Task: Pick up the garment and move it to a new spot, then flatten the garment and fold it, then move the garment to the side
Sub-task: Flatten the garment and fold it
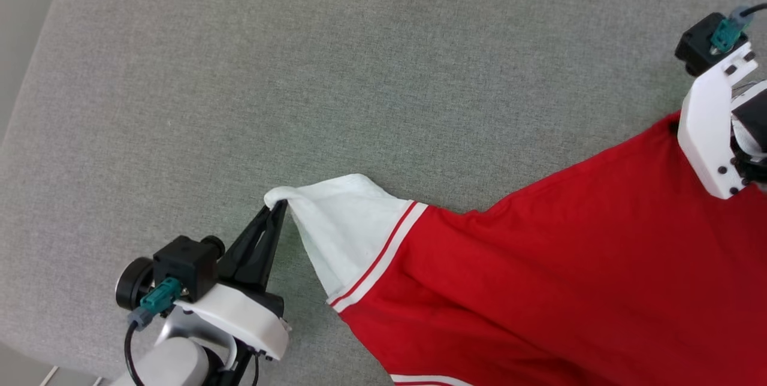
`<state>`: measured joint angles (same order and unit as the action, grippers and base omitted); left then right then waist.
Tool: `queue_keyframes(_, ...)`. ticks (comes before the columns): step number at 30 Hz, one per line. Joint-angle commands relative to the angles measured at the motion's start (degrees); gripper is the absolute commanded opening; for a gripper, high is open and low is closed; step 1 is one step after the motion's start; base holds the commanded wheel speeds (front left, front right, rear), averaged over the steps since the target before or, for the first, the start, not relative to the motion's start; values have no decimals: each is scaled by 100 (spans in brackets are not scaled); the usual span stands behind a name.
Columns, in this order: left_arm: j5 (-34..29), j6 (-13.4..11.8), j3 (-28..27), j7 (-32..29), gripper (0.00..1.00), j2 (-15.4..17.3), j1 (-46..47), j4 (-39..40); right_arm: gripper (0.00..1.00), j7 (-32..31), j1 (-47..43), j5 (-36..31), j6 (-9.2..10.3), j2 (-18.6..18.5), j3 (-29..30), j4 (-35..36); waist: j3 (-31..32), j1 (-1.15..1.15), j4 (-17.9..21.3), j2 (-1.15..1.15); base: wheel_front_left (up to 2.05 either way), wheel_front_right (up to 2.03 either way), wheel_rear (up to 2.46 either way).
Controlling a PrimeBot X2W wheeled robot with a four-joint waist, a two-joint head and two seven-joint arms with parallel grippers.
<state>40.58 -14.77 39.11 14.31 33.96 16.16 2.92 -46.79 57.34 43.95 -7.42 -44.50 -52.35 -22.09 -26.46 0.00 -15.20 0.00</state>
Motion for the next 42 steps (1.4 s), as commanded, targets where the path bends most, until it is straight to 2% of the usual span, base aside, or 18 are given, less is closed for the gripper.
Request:
queue_keyframes(1,-52,28,-32,36,0,21,114,-26,0,230,-152,80,-6,74,-183,-154,127,0,54,0,0,0,0)
queue_keyframes(11,-248,248,-226,-99,0,292,892,51,0,2076,113,569,-5,-82,206,5,995,0,389,0,0,0,0)
queue_keyframes(18,-367,398,-380,-438,0,325,1900,213,0,2843,177,612,-5,-184,494,311,1365,0,703,0,0,0,0)
queue_keyframes(22,-431,551,-452,-621,0,292,2579,129,0,3174,342,426,-5,-80,786,414,1372,0,838,0,0,0,0)
queue_keyframes(28,-474,845,-540,-837,0,78,3777,-260,0,3367,842,-178,-5,183,1326,335,1099,0,914,0,0,0,0)
queue_keyframes(33,-587,1093,-623,-899,0,-141,4928,-829,0,3282,1544,-775,-5,557,1708,41,717,0,922,0,0,0,0)
queue_keyframes(34,-587,1093,-623,-899,0,-141,4928,-829,0,3282,1544,-775,-5,557,1708,41,717,0,922,0,0,0,0)
queue_keyframes(42,-831,1539,-699,-903,0,-455,6925,-1991,0,3097,3067,-1604,-5,996,2014,-581,103,0,876,0,0,0,0)
